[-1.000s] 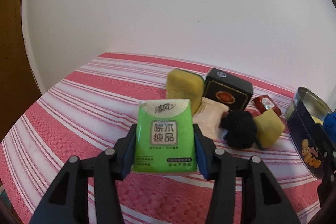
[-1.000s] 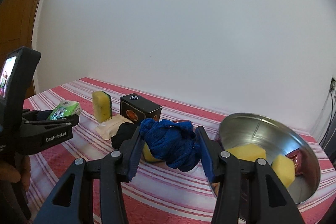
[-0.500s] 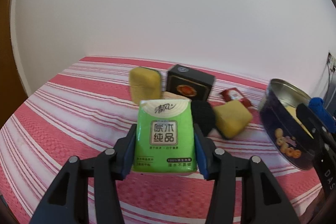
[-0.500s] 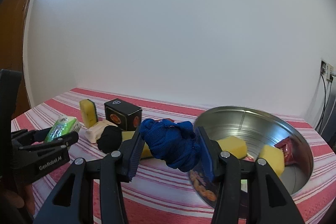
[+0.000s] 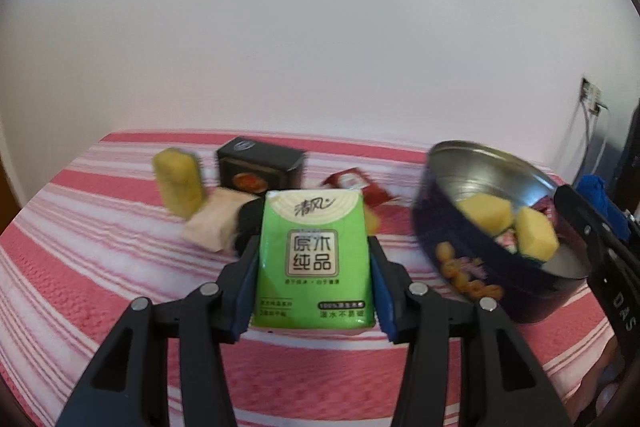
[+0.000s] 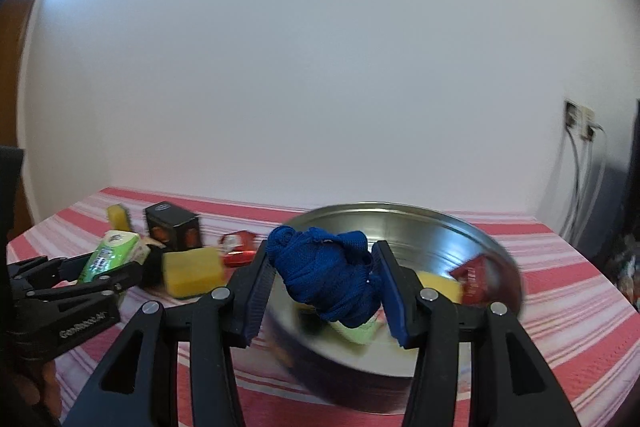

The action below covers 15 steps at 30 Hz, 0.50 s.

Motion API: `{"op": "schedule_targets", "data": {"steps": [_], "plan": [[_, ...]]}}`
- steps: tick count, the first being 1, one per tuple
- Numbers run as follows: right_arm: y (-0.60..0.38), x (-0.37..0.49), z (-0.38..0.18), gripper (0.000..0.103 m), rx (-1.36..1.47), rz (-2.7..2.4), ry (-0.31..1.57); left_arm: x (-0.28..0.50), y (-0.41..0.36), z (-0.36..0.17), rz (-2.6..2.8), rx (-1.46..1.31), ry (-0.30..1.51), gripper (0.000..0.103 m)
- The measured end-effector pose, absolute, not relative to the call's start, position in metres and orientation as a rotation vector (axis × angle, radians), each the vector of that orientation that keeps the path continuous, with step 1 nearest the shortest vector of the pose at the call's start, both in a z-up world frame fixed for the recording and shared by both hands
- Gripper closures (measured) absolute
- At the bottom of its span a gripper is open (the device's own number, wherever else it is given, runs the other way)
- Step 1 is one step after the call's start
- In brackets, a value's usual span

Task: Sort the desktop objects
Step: 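Carry the blue cloth over the tin while the left tool carries the tissue pack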

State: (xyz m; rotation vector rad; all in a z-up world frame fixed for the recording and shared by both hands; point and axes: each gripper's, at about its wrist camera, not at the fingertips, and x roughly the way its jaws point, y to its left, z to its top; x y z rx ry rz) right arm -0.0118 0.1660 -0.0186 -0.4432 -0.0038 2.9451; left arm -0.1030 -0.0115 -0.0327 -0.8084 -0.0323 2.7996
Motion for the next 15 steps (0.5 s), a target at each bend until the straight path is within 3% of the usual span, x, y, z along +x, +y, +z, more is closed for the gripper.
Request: {"op": "schedule_targets", "data": {"steps": [15], "plan": [[0.277,-0.021,-0.014,0.051,-0.467,2.745,0.105,-0.109,0.09,-0.005,2.656,-0.713,0.047,0.054]]}}
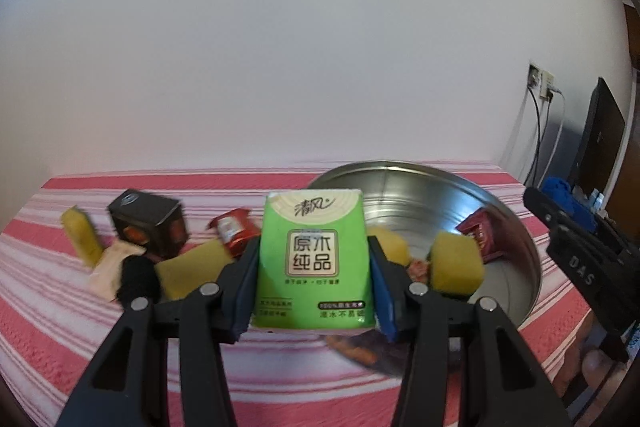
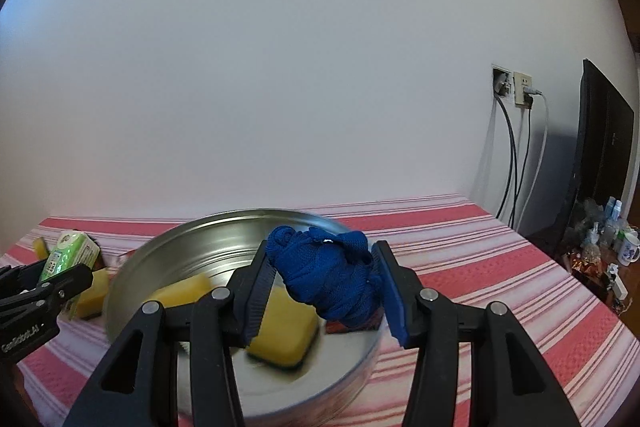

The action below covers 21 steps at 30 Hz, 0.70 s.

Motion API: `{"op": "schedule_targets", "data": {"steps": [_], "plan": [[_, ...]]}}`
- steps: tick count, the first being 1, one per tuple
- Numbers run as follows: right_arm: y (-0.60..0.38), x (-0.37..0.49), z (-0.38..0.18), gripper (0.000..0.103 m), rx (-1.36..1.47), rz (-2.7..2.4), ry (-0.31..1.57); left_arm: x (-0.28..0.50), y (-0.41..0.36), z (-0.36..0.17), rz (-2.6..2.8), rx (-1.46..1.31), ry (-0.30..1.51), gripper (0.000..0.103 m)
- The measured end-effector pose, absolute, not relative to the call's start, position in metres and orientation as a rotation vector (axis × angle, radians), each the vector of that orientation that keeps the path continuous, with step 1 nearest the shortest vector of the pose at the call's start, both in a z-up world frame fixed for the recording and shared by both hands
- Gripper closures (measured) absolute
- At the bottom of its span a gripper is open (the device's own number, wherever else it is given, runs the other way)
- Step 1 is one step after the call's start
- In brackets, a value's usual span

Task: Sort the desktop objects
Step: 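Open the right tool to drop the cloth while the left tool releases the tissue pack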

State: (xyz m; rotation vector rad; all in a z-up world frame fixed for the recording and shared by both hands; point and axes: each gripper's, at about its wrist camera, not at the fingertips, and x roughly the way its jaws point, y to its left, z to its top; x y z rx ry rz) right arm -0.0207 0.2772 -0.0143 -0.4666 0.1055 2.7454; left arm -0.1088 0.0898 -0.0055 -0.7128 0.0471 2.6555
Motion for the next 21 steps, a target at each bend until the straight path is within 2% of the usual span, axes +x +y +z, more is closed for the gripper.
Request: {"op": "schedule_targets", "data": {"steps": [9,21], "plan": [[0.317,-0.051,-0.026,0.051,-0.561,2.701,0.112,-0.135,0.147,-0.004,2.641,-0.757,0.147,0.054],[0.334,-0.066,-0.042,0.051,-0.656,2.726,0.109,-0.169,0.182,-0.008,2.642,-0.886,0.256,0.054]]}}
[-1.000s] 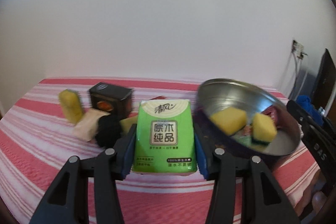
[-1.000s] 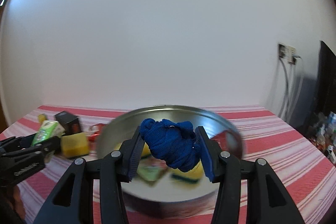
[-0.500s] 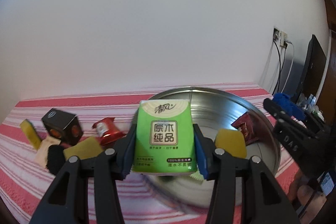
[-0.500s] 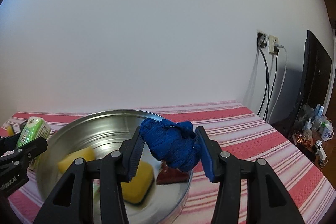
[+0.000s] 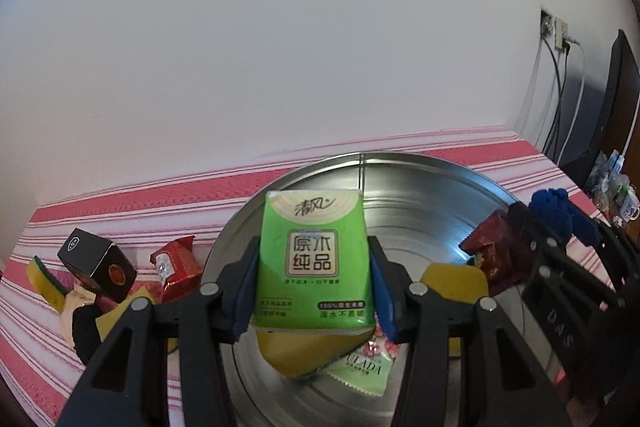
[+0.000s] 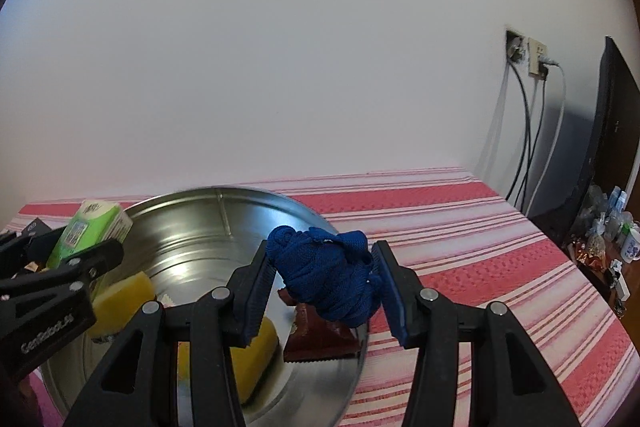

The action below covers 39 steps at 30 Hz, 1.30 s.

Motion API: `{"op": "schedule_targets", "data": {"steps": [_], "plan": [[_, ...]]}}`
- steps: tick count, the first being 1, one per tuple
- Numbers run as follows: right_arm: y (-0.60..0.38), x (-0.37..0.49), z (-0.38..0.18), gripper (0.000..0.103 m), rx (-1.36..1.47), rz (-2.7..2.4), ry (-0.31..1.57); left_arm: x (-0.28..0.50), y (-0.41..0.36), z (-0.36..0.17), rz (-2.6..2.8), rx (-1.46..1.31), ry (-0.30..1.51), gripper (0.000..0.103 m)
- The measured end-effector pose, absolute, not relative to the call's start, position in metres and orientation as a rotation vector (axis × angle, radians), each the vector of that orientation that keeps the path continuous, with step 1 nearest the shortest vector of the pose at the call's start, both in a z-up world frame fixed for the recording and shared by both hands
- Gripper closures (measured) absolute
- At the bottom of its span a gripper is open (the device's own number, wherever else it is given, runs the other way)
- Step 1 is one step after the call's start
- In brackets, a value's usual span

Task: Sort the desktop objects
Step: 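Open the right tool to drop the cloth while the left tool releases the tissue pack, then withdraw both open tools from the tin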

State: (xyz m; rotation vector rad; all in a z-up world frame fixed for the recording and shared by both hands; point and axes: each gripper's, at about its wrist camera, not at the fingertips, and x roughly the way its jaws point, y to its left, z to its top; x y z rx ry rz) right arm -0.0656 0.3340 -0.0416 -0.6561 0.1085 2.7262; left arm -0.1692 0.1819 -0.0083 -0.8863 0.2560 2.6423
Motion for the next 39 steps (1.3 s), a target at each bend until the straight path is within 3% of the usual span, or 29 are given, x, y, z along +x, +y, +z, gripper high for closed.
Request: {"op": "schedule_targets", "data": {"steps": [9,11,12,16,23,25,26,33,39], "plan": [[0.333,-0.071,-0.05,0.049,-0.686,2.756,0.083,-0.182,0.194,-0.012,2.647,-0.953,0.299,0.052],[0.332,-0.071,-0.05,0.042,-0.68,2.764,0.075,-0.183,0.195,-0.012,2.657,-0.959,0.302,0.035],[0.332,-0.071,-0.05,0.034,-0.676,2.768,0.075,-0.182,0.195,-0.012,2.664,-0.96,0.305,0.02],[0.334,-0.06,-0.047,0.029,-0.578,2.758,0.076,-0.18,0.191,-0.007,2.718,-0.91,0.316,0.001],[0.333,-0.034,-0.035,0.02,-0.352,2.765,0.087,-0.168,0.175,0.006,2.776,-0.803,0.26,0.001],[0.334,-0.024,-0.032,0.006,-0.259,2.74,0.074,-0.164,0.16,0.01,2.828,-0.754,0.217,0.001],[0.334,-0.019,-0.03,0.004,-0.215,2.727,0.076,-0.163,0.152,0.011,2.85,-0.733,0.195,0.001],[0.332,-0.012,-0.026,0.004,-0.123,2.725,0.126,-0.151,0.108,0.006,2.957,-0.669,0.061,0.001],[0.32,-0.016,-0.026,0.004,-0.132,2.749,0.103,-0.151,0.099,-0.004,2.989,-0.699,0.085,0.001]]}}
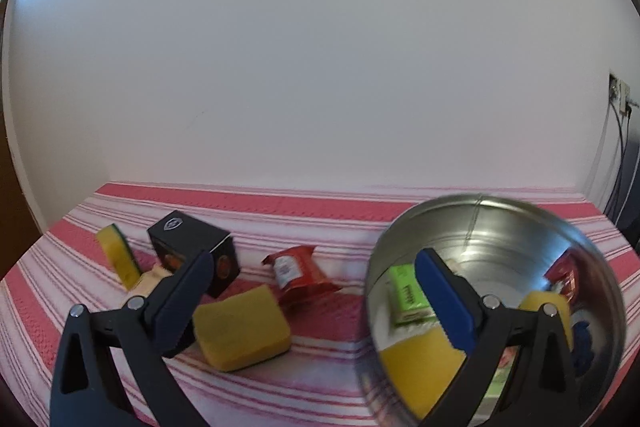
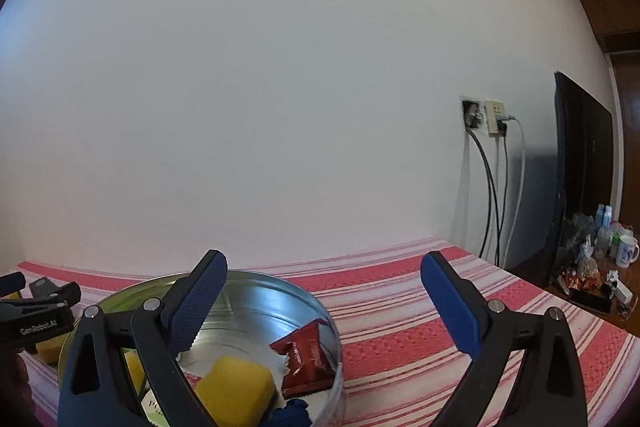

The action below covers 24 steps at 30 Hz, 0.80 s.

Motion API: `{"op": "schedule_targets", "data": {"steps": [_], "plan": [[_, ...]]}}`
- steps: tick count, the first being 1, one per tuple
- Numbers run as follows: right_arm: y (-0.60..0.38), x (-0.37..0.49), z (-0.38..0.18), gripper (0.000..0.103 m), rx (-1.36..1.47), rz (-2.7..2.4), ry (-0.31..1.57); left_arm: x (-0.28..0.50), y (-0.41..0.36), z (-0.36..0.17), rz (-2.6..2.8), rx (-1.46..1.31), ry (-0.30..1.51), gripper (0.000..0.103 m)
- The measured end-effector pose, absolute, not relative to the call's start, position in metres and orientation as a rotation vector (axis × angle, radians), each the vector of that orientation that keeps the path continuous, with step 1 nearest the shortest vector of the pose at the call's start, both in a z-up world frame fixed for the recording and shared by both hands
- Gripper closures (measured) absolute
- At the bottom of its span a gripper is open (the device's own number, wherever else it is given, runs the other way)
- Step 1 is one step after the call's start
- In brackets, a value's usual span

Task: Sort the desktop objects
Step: 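Withdraw both open tools from the tin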

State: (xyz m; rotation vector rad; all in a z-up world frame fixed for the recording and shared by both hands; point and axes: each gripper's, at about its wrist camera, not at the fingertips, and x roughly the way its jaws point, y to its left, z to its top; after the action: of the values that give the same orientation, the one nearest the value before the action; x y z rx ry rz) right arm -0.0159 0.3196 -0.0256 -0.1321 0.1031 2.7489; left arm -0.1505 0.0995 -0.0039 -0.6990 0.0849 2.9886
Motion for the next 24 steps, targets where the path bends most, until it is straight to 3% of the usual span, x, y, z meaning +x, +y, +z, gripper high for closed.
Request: {"op": "schedule_targets", "data": {"steps": [6,12,19,24], "plan": [[0.305,-0.019,-0.03,0.004,-0.156,2.76,0.023,-0.148,0.078,-0.014,3.006,-0.712,0.077,0.001],[0.302,-0.011,-0.03,0.004,-0.167,2.778,0.107,-0.147,0.067,-0.02,3.026,-0.729,0.08,0.001],[0.284,-0.006,-0.028,0.004,-0.135,2.781,0.039,-0.143,0.051,-0.02,3.032,-0.731,0.046,0.001],[0.276,-0.005,-0.029,0.004,-0.164,2.801,0.098,-0.143,0.04,-0.021,3.025,-0.756,0.037,0.001]]}}
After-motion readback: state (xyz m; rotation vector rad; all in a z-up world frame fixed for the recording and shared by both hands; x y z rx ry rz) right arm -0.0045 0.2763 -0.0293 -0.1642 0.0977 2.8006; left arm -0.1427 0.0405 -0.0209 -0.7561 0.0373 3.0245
